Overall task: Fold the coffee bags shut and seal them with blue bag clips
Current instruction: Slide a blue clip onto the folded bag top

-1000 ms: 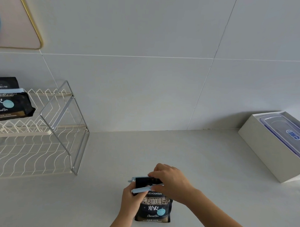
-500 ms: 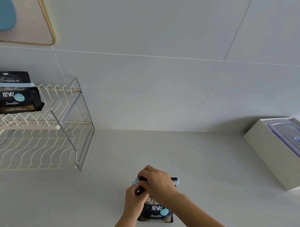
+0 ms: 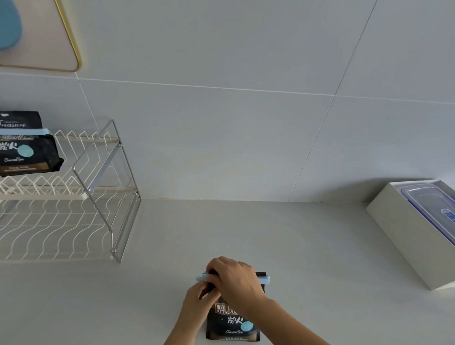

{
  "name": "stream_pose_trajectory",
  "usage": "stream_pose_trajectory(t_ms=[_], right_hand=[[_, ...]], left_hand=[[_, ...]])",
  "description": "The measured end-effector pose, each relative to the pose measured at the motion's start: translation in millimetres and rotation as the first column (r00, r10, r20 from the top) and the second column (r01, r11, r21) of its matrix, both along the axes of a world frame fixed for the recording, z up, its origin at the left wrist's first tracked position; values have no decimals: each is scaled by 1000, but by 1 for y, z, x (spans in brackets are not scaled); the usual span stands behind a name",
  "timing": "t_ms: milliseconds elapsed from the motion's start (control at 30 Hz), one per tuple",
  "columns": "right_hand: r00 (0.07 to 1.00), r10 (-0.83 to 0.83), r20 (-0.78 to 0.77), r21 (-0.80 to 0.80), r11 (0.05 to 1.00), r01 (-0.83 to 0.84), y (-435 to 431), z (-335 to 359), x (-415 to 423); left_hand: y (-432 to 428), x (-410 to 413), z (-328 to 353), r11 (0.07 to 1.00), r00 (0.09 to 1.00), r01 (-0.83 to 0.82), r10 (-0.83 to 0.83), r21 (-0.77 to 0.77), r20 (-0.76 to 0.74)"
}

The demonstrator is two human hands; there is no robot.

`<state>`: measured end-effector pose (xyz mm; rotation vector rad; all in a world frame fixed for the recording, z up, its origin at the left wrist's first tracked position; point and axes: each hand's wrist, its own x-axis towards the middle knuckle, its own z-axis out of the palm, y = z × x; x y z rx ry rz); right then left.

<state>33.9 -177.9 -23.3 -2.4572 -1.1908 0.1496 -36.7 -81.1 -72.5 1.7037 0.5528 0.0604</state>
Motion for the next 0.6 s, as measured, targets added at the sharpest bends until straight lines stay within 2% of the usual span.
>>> stream_pose_trajectory(t_ms=[167,433,600], right_hand=[[1000,-1,14,22,1000,1,-2,-4,1],[1000,-2,20,72,997,1,-4,-3,-2],[1000,-9,30,85,996,6,-4,-4,-3]], left_hand=[[20,-11,5,984,980,-149,160,-100,117],[22,-18,12,965,967,-169,202,-203,157],[19,-22,13,962,947,-265,273,-67,170]])
